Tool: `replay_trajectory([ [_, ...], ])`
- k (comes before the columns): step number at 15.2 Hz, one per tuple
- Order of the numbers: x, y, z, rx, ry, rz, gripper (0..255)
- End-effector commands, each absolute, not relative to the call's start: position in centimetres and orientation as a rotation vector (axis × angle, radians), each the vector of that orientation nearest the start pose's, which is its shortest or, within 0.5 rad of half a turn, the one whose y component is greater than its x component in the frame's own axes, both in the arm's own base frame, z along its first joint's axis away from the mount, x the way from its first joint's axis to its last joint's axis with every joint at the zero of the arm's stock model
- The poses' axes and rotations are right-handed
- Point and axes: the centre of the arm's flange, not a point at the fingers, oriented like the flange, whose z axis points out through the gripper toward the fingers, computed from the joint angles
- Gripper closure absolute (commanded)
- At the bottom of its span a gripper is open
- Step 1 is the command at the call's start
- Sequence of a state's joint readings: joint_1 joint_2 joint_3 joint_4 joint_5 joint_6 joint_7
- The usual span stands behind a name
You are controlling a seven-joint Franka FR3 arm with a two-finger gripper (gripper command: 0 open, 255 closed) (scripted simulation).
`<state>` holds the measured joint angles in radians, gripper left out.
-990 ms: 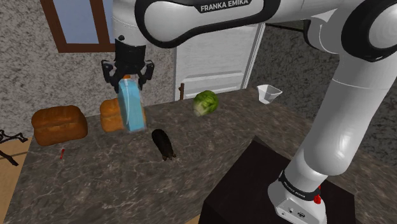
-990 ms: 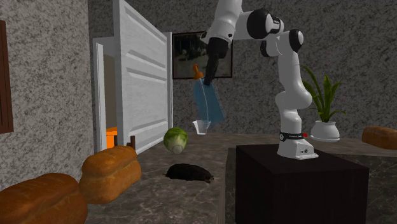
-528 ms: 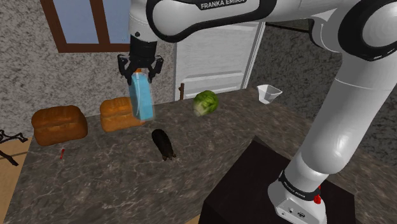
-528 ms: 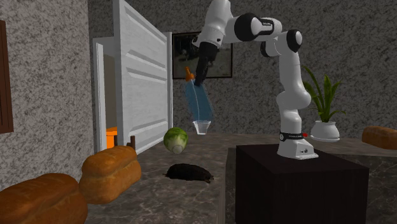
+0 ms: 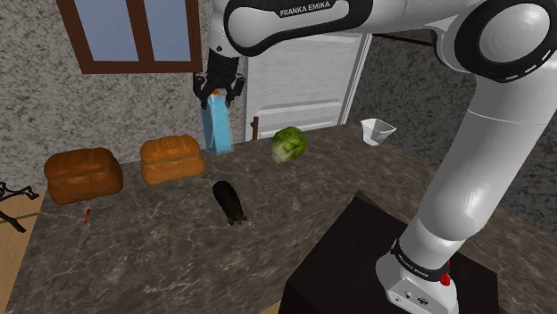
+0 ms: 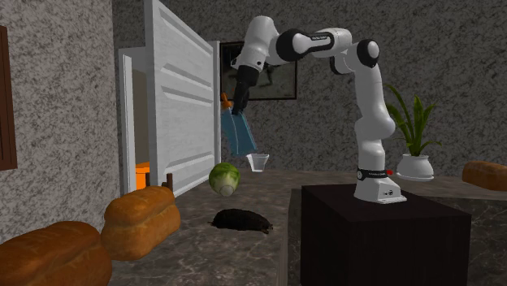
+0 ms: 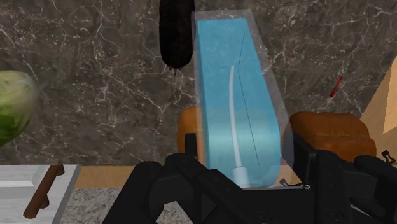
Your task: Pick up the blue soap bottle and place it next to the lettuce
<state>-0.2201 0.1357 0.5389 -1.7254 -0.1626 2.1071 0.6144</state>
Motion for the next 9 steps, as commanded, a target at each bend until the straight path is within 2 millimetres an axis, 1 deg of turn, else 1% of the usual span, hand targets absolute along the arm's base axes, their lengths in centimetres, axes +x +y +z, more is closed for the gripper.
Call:
replay_trajectory([
  [1,61.1,14.8,53.3,-3.043,0.372,-0.425,255],
  [9,65.5,5.2,52.3,-3.043,0.372,-0.425,255],
])
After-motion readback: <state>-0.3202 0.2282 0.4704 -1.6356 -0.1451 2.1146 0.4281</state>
